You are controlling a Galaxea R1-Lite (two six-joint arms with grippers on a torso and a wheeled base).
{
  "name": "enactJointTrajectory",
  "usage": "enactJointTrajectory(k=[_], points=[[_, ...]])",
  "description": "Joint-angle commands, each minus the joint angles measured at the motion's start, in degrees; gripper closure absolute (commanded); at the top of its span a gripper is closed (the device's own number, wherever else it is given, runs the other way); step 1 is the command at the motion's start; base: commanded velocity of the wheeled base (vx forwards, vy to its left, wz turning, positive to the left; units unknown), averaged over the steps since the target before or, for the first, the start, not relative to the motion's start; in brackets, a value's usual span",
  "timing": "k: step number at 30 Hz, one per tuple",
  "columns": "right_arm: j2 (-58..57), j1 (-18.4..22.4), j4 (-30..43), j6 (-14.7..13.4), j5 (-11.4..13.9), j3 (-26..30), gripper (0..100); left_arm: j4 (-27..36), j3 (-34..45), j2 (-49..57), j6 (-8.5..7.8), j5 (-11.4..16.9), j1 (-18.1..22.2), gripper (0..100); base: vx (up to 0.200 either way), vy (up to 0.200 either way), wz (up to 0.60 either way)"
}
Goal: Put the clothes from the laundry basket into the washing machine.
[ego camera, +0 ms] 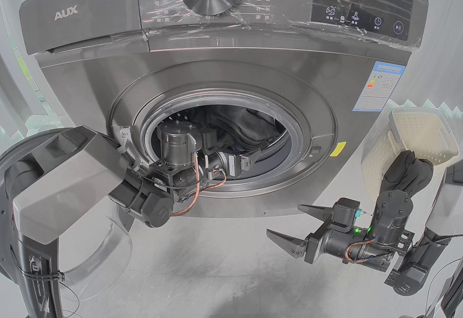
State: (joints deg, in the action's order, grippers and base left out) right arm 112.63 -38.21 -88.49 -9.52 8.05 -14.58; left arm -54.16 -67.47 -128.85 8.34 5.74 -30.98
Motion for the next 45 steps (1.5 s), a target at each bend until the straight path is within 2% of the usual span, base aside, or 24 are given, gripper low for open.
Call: enactJointTrajectory(k=[1,7,9,10,12,16,19,23,25,27,31,33,36,39,40,42,44,45], points=[[-0.13,0.15,-0.01,0.03,0.04,0.08,0,-0.86,1.73,1.15,0.1,-0.03,-0.93,0,0.0,0.0,0.0],[-0.39,0.5,-0.01,0.03,0.04,0.61,0,-3.14,7.97,3.17,-0.52,-0.91,-2.6,0,0.0,0.0,0.0],[-1.71,0.5,-0.01,0.12,-0.05,2.36,0,-5.87,14.83,6.42,-0.96,-4.86,-4.53,0,0.0,0.0,0.0],[-2.15,0.5,-0.01,0.12,-0.05,3.07,0,-6.57,17.2,7.83,-1.04,-5.65,-5.06,0,0.0,0.0,0.0],[-3.56,0.59,-0.01,0.12,-0.22,4.3,0,-7.8,22.12,10.73,-0.96,-6.88,-5.85,0,0.0,0.0,0.0],[-6.11,0.94,0.07,0.03,-1.37,5.09,0,-11.58,30.39,16.88,-0.25,-7.24,-6.38,0,0.0,0.0,0.0],[-6.81,0.94,0.07,0.03,-1.54,5.7,0,-13.78,35.48,22.51,0.98,-8.29,-6.73,0,0.0,0.0,0.0],[-7.42,1.03,0.07,0.03,-1.81,6.14,0,-14.04,42.95,31.47,5.55,-10.14,-9.72,0,0.0,0.0,0.0],[-7.95,1.03,0.07,-0.06,-2.25,6.41,0,-14.39,46.03,34.2,6.6,-10.31,-10.68,0,0.0,0.0,0.0],[-9.09,0.94,0.07,-0.15,-3.04,6.85,0,-14.83,48.4,36.83,6.87,-10.22,-10.77,0,0.0,0.0,0.0],[-13.84,0.32,0.07,0.03,-4.62,8.6,0,-14.83,51.3,39.91,6.52,-11.02,-9.98,0,0.0,0.0,0.0],[-17.44,0.5,0.16,0.2,-5.76,9.83,0,-14.83,51.92,41.67,6.34,-13.21,-9.8,0,0.0,0.0,0.0],[-21.13,1.03,0.25,0.29,-5.94,12.65,0,-14.04,52.89,44.92,5.72,-14.79,-8.66,0,0.0,0.0,0.0],[-23.68,2.08,0.78,0.2,-6.02,14.58,0,-14.13,54.99,47.56,3.97,-15.06,-8.57,0,0.0,0.0,0.0],[-25.09,3.05,1.48,0.29,-6.11,14.58,0,-14.13,56.4,49.58,2.47,-15.32,-8.57,0,-0.2,0.0,0.0],[-27.64,5.6,2.97,0.56,-6.2,14.58,0,-14.13,58.16,51.95,0.71,-15.5,-8.4,0,-0.2,0.0,0.0],[-28.87,6.92,3.85,0.82,-6.2,14.58,0,-14.13,58.77,53.09,0.27,-15.76,-8.05,0,-0.2,0.0,0.0],[-31.51,9.03,6.93,2.23,-6.2,14.58,0,-13.43,60.18,55.99,-0.6,-16.73,-6.9,0,-0.2,0.0,0.0]])
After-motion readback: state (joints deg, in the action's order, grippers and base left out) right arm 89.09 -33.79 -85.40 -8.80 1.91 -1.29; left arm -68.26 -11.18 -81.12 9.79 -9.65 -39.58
